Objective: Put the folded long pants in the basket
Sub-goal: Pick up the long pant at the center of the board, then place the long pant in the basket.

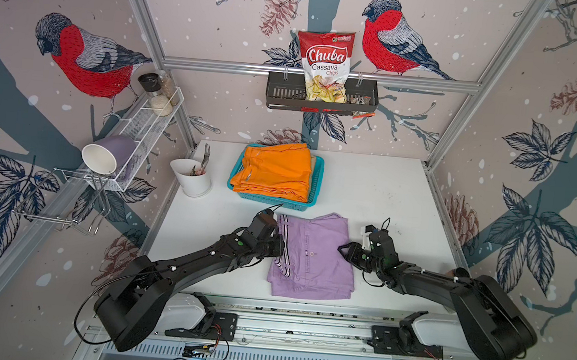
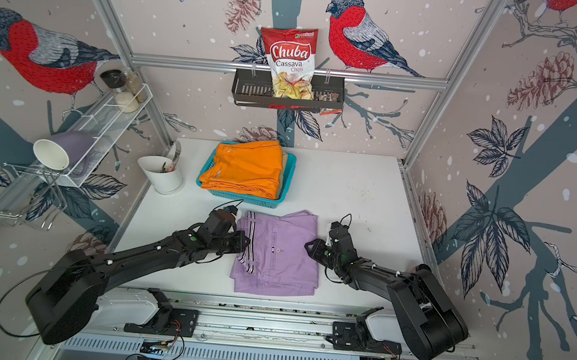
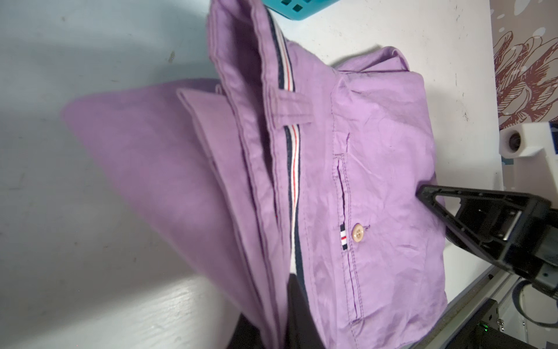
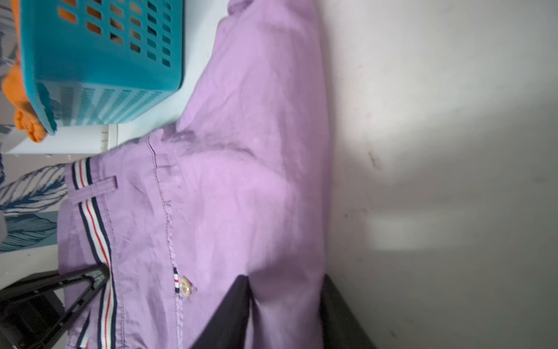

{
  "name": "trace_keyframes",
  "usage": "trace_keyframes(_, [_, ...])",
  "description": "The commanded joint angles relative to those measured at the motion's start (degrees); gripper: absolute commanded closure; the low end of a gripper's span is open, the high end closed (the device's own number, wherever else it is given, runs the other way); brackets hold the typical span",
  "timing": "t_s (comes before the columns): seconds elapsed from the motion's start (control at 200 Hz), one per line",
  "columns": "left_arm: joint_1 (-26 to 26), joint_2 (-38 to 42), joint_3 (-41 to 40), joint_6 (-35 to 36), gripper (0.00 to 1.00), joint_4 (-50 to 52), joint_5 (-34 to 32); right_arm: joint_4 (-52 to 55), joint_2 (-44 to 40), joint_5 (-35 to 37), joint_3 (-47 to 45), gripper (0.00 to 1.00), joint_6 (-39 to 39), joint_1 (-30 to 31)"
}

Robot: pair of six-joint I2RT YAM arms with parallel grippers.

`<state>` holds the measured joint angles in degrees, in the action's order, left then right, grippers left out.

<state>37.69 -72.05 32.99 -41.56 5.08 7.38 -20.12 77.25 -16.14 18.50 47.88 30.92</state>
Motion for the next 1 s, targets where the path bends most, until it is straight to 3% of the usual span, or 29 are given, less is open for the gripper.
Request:
trace_keyframes(0.0, [-0.16, -0.42, 0.88, 0.97, 1.00, -0.61, -0.13, 3.13, 0.37, 3.04, 1.17, 0.96, -0.35, 1.39])
trace_keyframes(0.02, [-0.23, -0.37, 0.90, 1.03, 1.00, -0.55, -0.21, 3.36, 0.06, 3.54, 1.18, 1.00, -0.18, 1.50])
trace_keyframes(0.22, [-0.33, 3.11, 3.66, 0.70, 1.00, 4.03, -1.84, 10.61, -10.90, 10.22, 3.06, 1.00, 1.28, 5.72])
trace_keyframes(0.405, [-0.60, 10.09, 10.71, 0.45, 1.00, 10.48, -3.27, 23.27, -23.80, 20.62, 12.10, 1.00, 2.99, 15.16])
trace_keyframes(0.475, [-3.16, 11.22, 15.43, 1.50, 1.00, 11.48, 0.41, 24.52, -25.39, 20.89, 16.49, 1.00, 2.65, 17.07])
trace_keyframes(0.62, [-14.18, 6.81, 27.60, 1.17, 1.00, 14.21, 14.75, 30.47, -19.78, 23.02, 30.22, 1.00, 0.10, 18.29])
trace_keyframes(0.78, [-23.46, -7.48, 45.18, 4.66, 1.00, 23.92, 22.39, 30.42, -9.22, 21.83, 42.40, 1.00, -2.39, 17.60])
trace_keyframes(0.99, [-30.28, -26.82, 68.77, 9.50, 1.00, 37.67, 20.64, 28.99, 5.82, 15.86, 56.13, 1.00, -4.88, 12.43])
